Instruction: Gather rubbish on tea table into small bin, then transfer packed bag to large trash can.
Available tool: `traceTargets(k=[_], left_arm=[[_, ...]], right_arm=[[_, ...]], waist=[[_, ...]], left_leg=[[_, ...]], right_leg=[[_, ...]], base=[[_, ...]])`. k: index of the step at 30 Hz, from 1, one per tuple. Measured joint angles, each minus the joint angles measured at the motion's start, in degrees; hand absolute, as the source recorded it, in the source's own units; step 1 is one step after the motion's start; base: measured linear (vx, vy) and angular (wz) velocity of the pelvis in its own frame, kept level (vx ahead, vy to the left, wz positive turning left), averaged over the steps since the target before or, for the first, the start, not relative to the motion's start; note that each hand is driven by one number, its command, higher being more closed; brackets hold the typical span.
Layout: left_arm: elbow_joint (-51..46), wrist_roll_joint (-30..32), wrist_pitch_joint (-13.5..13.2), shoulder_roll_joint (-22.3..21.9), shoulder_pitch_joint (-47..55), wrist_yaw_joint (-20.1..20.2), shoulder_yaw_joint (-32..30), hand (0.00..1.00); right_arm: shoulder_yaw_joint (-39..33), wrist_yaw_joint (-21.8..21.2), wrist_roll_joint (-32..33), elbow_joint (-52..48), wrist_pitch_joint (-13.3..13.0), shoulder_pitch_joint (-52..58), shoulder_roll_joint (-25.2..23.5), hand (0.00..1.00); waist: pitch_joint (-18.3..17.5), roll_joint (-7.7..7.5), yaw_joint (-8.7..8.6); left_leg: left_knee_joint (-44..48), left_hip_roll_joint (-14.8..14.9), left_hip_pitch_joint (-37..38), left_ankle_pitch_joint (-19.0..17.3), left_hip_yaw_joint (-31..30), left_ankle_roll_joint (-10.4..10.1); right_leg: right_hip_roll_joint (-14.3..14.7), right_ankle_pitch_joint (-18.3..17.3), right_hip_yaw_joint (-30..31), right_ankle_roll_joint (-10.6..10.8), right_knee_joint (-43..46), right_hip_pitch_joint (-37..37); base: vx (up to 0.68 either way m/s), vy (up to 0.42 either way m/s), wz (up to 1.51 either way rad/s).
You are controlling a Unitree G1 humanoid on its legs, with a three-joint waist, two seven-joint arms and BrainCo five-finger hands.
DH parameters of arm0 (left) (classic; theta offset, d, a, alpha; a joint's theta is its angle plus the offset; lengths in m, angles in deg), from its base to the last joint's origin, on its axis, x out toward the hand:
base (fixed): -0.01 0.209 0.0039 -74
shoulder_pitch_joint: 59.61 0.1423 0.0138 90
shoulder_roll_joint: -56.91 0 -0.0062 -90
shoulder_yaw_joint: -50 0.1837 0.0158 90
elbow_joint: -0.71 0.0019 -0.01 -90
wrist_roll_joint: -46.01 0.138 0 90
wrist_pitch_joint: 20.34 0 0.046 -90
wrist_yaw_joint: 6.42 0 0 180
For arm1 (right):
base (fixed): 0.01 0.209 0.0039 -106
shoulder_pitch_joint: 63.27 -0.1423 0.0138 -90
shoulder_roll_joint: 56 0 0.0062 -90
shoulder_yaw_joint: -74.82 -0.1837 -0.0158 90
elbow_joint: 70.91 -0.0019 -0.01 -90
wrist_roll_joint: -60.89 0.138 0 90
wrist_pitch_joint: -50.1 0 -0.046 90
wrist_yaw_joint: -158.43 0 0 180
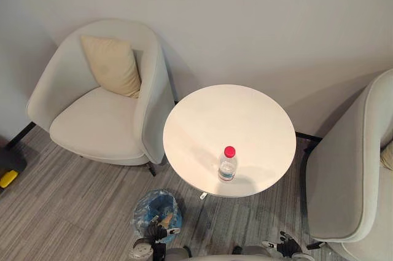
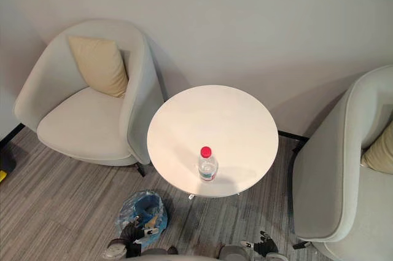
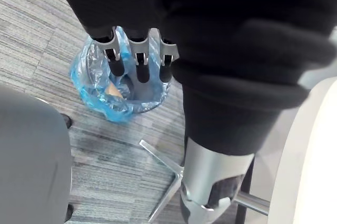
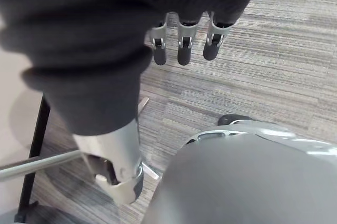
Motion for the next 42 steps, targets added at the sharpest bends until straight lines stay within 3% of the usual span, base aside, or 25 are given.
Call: traceTargets(k=[4,6,9,12,15,19,26,30,42], left_arm=[[-0.1,0.5,0.0,0.7,0.0,0.0,-0.2,0.0],[0.0,0.8,0.0,1.5,0.1,1.1,-0.1,0.0],[0.0,1.2,0.1,3.3,1.2,1.3,0.0,0.0],[0.0,1.2,0.1,3.9,2.2,1.4,0.1,0.0],[0.0,1.2,0.0,4.2,4.9,1.4,0.6,0.0],[0.0,1.2,0.0,4.2,5.5,1.4,0.7,0.0],[-0.3,1.2,-0.1,4.2,5.6,1.4,0.8,0.0],[-0.8,1.2,-0.1,4.3,5.9,1.4,0.9,0.0],[-1.3,3.3,-0.6,4.7,6.9,2.4,2.3,0.0]], right_arm=[[-0.1,0.4,-0.3,0.0,0.0,-1.1,1.8,0.0],[-0.3,-3.2,2.5,-0.7,1.0,-1.4,4.5,0.0],[1.4,-4.2,5.1,-12.0,0.5,0.0,5.8,0.0],[2.8,-4.4,4.7,-21.7,-2.9,2.9,7.1,0.0],[2.8,-4.2,4.4,-22.9,-5.3,3.2,7.7,0.0],[3.0,-4.2,2.1,-22.7,-4.7,4.3,7.7,0.0],[6.8,-4.7,-0.2,-42.9,-4.8,6.6,11.4,0.0],[7.9,-5.8,-2.2,-43.8,-6.0,5.0,11.3,0.0],[11.3,-5.5,-3.2,-42.6,-6.1,3.7,11.6,0.0]], waist=[[-0.2,-0.39,0.07],[-0.2,-0.4,0.16],[-0.2,-0.63,-0.03],[-0.4,-0.7,0.19],[-0.5,-0.71,0.14],[-1.2,-0.45,-0.04],[-2.5,-0.65,0.08],[-2.8,-0.97,0.38],[-3.0,-0.8,0.2]], left_leg=[[-1.9,-1.0,0.3,1.7,-0.9,0.7],[-3.1,-1.2,0.9,2.6,-1.1,1.1],[-5.1,-1.3,1.3,3.6,-1.2,1.0],[-5.8,-1.2,1.0,4.0,-0.8,0.7],[-5.9,-0.9,1.1,3.9,0.0,0.6],[-6.0,-0.7,0.5,4.0,0.2,0.5],[-5.9,-1.1,1.2,4.2,0.4,0.8],[-5.8,-1.2,1.2,4.2,0.3,0.8],[-5.8,-1.0,0.7,4.4,-1.1,0.6]], right_leg=[[-0.1,2.4,-0.7,0.7,-3.8,2.1],[-0.3,3.5,-0.8,0.9,-5.2,2.9],[-0.3,4.6,-0.6,1.0,-6.5,2.8],[-0.2,4.9,-0.2,1.2,-6.8,2.0],[-0.1,4.8,1.0,1.1,-6.9,1.6],[0.0,4.9,1.3,1.2,-6.7,0.9],[0.1,5.1,1.6,1.0,-6.5,0.9],[0.4,5.0,1.5,1.0,-6.6,1.2],[0.5,5.1,0.4,0.9,-7.4,1.1]], base=[[-0.09,0.042,0.15],[-0.12,0.046,0.08],[-0.13,0.017,-0.02],[-0.1,0.0,-0.06],[-0.04,-0.001,-0.13],[0.04,-0.017,-0.07],[0.05,0.0,-0.02],[0.0,-0.008,0.02],[-0.04,-0.01,0.05]])
